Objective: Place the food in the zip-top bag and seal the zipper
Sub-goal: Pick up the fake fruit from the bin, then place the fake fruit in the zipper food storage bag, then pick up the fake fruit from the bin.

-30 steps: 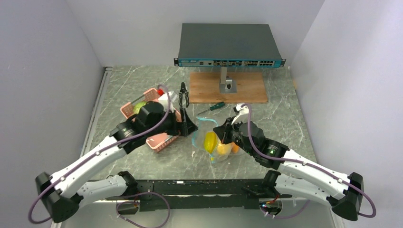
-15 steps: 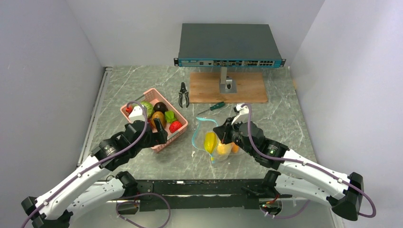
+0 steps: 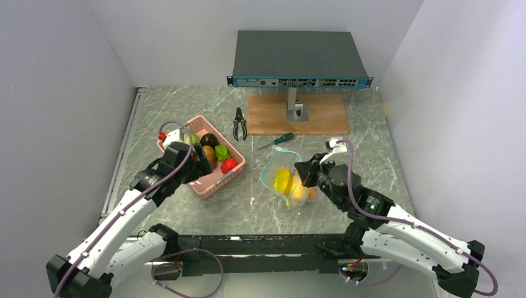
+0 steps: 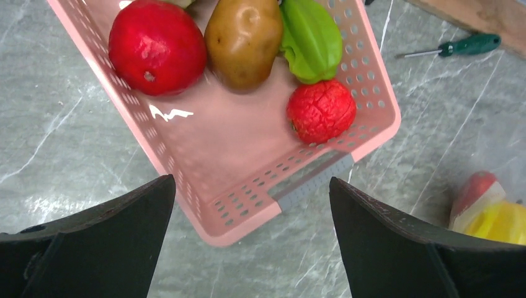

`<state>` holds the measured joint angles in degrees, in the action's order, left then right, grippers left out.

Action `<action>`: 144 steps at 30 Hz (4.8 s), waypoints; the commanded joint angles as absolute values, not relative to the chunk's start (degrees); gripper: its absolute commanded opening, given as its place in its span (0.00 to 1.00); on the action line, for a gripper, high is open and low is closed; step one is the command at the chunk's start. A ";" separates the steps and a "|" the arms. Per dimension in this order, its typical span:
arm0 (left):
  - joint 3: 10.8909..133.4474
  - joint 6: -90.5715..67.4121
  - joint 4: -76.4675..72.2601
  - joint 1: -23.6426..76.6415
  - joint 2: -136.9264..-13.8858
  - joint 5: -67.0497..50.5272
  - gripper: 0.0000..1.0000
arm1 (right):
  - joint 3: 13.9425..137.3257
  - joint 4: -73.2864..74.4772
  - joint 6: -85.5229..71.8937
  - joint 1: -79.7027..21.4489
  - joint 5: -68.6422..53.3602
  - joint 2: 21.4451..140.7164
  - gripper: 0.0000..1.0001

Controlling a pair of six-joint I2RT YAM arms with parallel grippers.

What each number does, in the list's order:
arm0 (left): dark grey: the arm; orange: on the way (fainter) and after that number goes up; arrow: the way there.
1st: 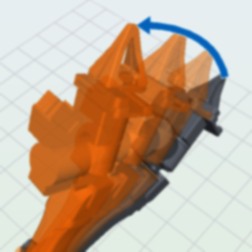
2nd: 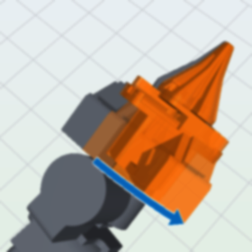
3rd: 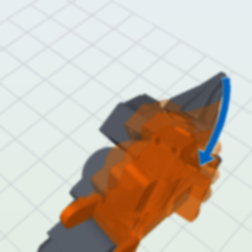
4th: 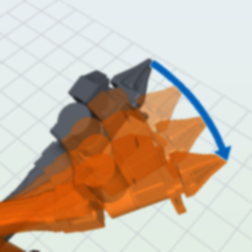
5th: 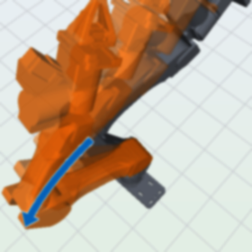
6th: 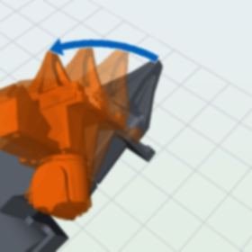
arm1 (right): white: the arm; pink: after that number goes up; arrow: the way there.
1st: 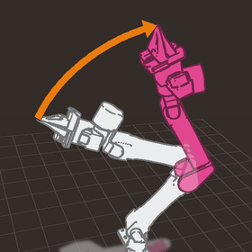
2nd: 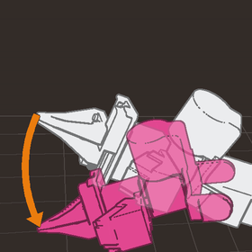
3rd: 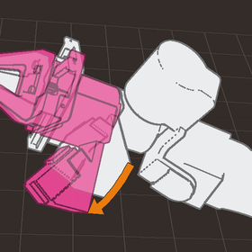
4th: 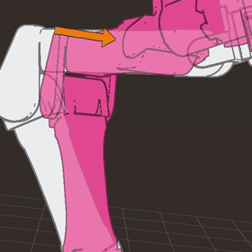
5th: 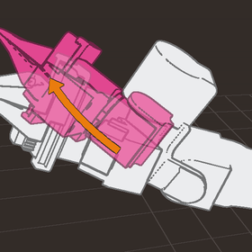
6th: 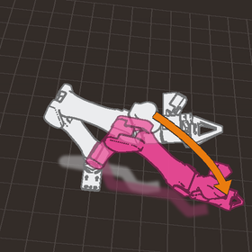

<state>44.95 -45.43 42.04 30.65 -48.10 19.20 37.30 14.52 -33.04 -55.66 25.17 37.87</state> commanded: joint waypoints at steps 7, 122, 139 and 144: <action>49.79 -34.27 31.80 22.94 -65.38 2.47 0.95 | 37.42 18.40 -30.50 -55.82 33.82 32.79 0.00; 54.16 -46.75 3.16 50.24 -77.23 -19.32 0.87 | 36.05 9.82 -34.79 -55.87 22.52 40.54 0.00; 51.39 -41.53 19.32 50.10 -61.52 -4.37 0.96 | 35.53 10.03 -34.80 -55.89 23.25 40.51 0.00; 51.01 -39.74 28.90 49.42 -56.79 6.35 0.98 | 35.22 9.76 -34.89 -55.92 23.22 40.72 0.00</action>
<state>51.75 -42.46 19.59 49.89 -59.61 -4.69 35.51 13.04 -34.15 -55.66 22.92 40.73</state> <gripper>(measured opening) 0.968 0.010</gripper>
